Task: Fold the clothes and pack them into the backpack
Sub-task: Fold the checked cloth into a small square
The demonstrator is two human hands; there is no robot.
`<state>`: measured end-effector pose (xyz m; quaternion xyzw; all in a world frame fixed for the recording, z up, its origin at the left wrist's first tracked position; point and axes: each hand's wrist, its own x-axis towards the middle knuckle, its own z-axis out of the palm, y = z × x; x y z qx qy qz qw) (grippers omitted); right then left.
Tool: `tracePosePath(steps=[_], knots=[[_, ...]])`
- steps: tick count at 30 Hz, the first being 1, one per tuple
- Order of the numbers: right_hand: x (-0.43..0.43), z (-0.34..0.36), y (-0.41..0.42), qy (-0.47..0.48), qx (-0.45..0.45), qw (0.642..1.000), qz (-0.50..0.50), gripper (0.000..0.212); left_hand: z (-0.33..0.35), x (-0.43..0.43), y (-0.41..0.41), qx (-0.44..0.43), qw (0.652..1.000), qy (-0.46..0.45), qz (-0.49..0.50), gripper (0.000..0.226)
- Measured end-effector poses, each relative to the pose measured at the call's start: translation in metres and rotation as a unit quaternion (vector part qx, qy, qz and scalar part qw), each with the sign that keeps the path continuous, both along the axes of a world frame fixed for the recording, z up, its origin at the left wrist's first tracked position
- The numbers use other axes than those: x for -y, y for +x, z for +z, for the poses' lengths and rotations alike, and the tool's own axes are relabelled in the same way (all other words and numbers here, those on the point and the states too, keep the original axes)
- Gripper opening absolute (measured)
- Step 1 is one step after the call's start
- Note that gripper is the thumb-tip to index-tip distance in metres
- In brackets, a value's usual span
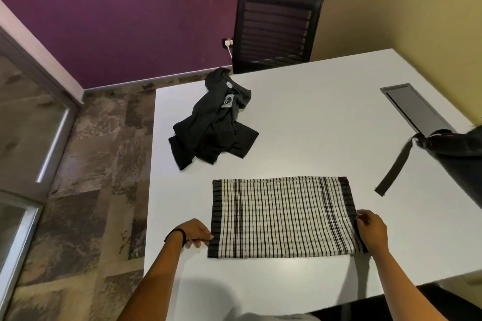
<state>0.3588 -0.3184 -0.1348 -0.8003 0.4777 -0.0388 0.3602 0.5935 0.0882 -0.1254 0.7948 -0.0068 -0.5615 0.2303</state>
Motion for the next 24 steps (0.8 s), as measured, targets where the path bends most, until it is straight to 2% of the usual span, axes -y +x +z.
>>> tracePosePath(steps=[5, 10, 13, 17, 21, 24], knots=[[-0.009, -0.004, -0.029, -0.001, -0.009, 0.999, -0.034, 0.025, 0.003, -0.012, -0.026, 0.017, 1.000, 0.007, 0.006, 0.019], [-0.022, 0.000, -0.040, 0.037, -0.009, 0.996, -0.083, 0.020, -0.001, -0.024, -0.042, 0.049, 0.998, 0.005, 0.025, 0.027], [-0.028, -0.001, -0.046, 0.049, -0.012, 0.990, -0.132, 0.015, 0.003, -0.023, -0.053, 0.093, 0.994, -0.032, 0.042, 0.026], [-0.037, -0.001, -0.053, 0.046, -0.019, 0.989, -0.137, 0.012, -0.001, -0.025, -0.065, 0.132, 0.987, -0.068, 0.069, 0.024], [-0.048, 0.005, -0.060, 0.032, 0.004, 0.987, -0.155, 0.012, -0.013, -0.032, -0.074, 0.197, 0.980, -0.010, -0.001, 0.021], [-0.050, 0.005, -0.067, 0.045, 0.007, 0.983, -0.178, 0.013, -0.020, -0.036, -0.082, 0.232, 0.972, 0.021, -0.016, 0.018]])
